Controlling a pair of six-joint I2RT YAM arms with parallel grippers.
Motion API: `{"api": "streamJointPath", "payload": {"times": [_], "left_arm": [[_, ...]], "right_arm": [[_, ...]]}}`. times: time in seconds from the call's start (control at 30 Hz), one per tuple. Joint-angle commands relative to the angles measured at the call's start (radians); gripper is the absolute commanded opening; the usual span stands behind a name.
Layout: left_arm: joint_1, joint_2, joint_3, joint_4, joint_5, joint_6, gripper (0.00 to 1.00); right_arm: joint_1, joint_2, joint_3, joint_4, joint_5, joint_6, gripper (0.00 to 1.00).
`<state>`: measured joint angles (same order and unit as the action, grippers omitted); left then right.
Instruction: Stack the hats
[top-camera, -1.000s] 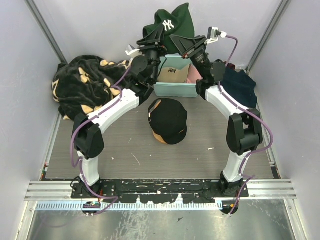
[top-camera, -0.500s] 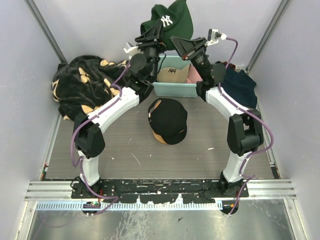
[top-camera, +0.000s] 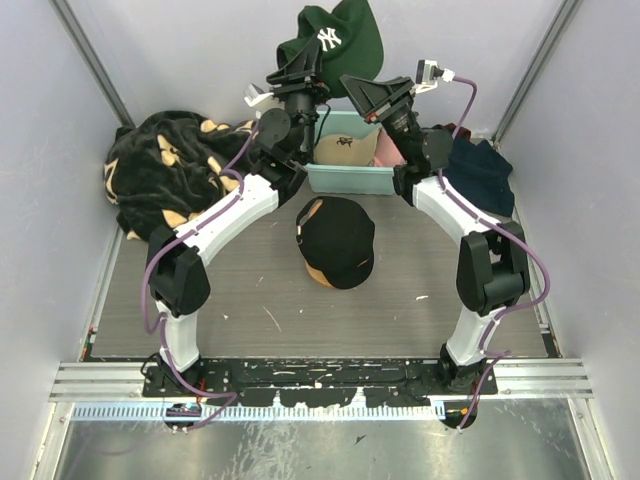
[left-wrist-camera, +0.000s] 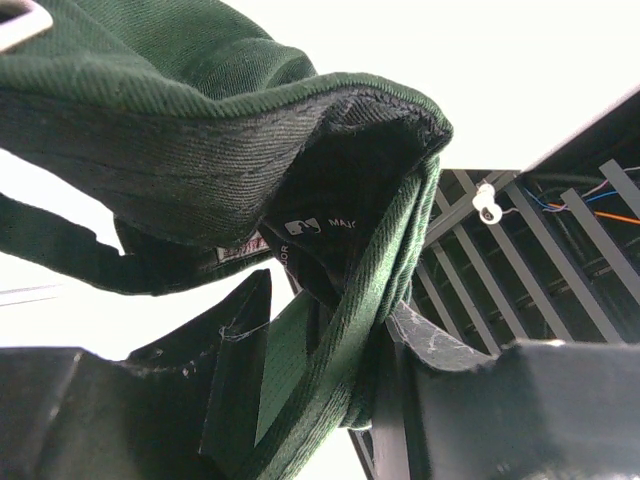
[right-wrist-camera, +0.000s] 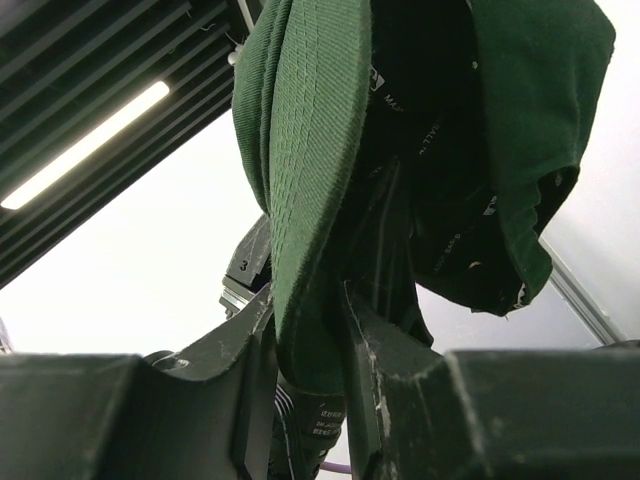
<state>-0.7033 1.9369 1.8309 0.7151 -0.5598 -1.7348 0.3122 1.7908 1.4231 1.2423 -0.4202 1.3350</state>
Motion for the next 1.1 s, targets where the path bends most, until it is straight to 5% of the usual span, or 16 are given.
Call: {"api": "streamJointPath", "payload": {"times": [0.0, 0.7, 1.07], "left_arm": [[0.003, -0.028, 0.005, 0.093, -0.028, 0.015, 0.02], [-0.004, -0.021, -0.023, 0.127, -0.04, 0.016, 0.02], [-0.005, 0.036, 0.07, 0.108, -0.032, 0.017, 0.02]], "right_arm": [[-0.009, -0.059, 0.005, 0.025, 0.017, -0.025, 0.33], [-0.029, -0.033, 0.057, 0.031, 0.027, -0.004, 0.25], [-0.028, -0.03, 0.05, 0.039, 0.024, 0.016, 0.35]]}}
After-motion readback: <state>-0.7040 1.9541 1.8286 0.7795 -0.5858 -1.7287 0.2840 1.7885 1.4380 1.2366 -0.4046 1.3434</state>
